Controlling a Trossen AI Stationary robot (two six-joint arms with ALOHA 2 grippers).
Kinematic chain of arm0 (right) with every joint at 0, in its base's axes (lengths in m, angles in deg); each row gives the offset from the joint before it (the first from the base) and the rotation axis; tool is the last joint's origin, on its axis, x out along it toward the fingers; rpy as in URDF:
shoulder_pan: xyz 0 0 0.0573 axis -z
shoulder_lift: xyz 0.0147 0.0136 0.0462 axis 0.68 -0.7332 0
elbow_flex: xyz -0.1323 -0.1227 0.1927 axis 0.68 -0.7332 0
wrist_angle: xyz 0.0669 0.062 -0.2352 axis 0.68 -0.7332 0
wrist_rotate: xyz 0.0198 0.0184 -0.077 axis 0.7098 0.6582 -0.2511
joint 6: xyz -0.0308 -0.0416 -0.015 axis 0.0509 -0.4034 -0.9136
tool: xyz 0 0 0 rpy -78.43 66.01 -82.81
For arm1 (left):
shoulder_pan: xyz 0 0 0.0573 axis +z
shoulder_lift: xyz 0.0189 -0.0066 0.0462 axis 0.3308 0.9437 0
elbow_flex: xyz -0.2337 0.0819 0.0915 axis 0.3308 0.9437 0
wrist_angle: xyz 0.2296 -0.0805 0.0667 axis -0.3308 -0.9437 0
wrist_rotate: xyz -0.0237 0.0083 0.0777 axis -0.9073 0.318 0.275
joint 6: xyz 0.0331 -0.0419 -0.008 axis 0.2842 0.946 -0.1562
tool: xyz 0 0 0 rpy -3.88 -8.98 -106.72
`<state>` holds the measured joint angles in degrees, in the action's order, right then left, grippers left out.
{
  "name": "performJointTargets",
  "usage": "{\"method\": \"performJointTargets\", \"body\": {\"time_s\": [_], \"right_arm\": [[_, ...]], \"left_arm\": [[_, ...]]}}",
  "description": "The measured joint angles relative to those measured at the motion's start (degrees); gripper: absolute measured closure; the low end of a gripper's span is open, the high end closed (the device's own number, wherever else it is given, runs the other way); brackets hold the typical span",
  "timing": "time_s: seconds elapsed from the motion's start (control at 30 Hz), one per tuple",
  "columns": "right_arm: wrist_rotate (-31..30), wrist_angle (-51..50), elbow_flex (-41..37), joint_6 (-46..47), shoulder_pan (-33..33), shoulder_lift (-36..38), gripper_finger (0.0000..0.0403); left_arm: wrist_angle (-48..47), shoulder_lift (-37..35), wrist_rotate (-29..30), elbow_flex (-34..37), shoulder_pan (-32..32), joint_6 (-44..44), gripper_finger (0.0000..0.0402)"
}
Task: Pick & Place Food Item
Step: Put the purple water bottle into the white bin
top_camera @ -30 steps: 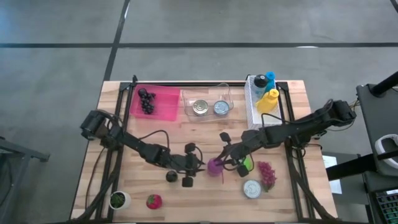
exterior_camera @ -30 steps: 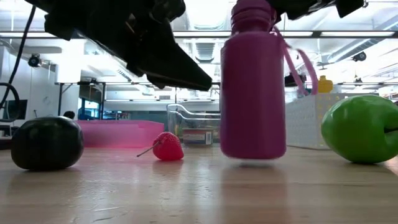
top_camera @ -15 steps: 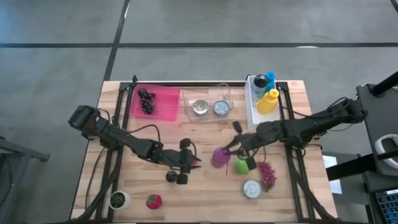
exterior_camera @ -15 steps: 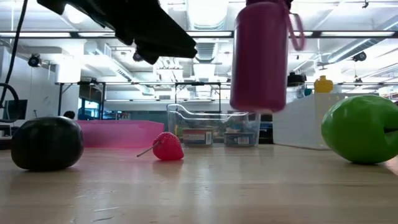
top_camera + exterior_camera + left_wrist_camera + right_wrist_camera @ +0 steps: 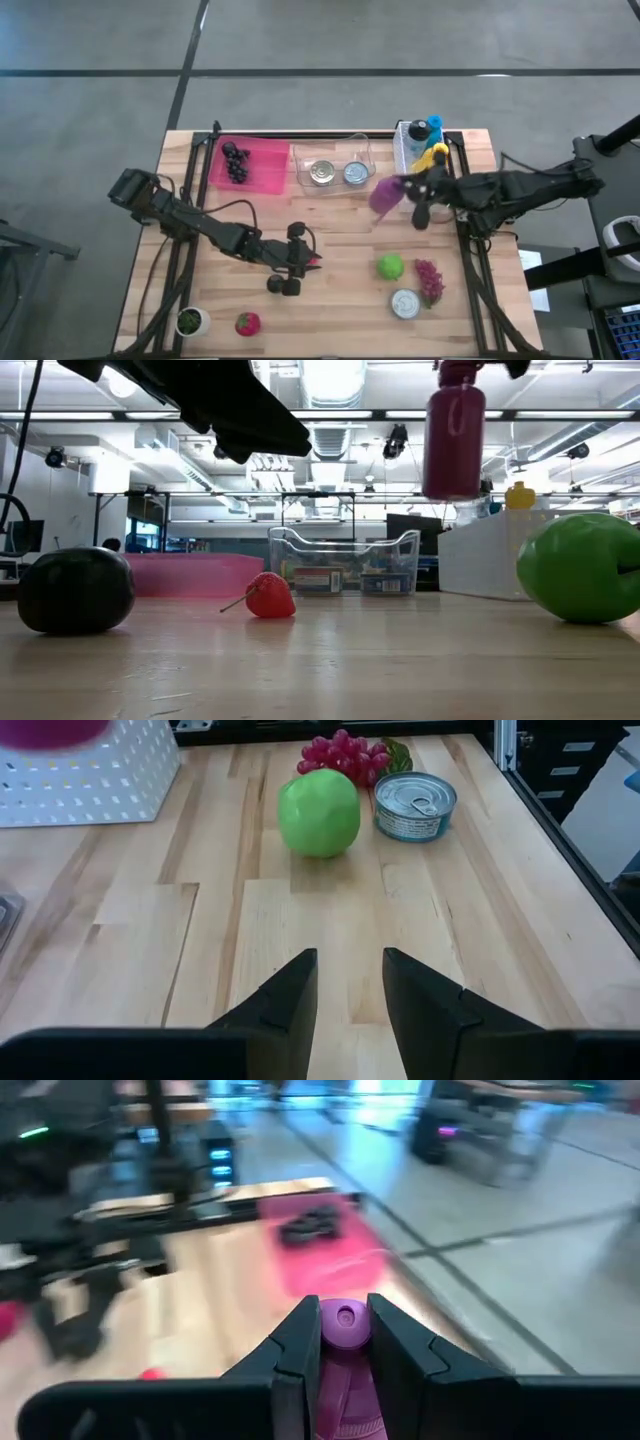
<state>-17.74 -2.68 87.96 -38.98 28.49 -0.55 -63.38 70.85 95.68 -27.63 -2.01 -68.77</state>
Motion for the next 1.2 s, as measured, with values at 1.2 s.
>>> {"method": "performJointTargets", "body": {"time_s": [1.2], "right_arm": [[-10.6,-24.1,-0.5,19.1,17.7,6.1,0.0344]], "left_arm": [[0.1,0.1,0.0,0.0,0.0,0.0,0.0279]]}}
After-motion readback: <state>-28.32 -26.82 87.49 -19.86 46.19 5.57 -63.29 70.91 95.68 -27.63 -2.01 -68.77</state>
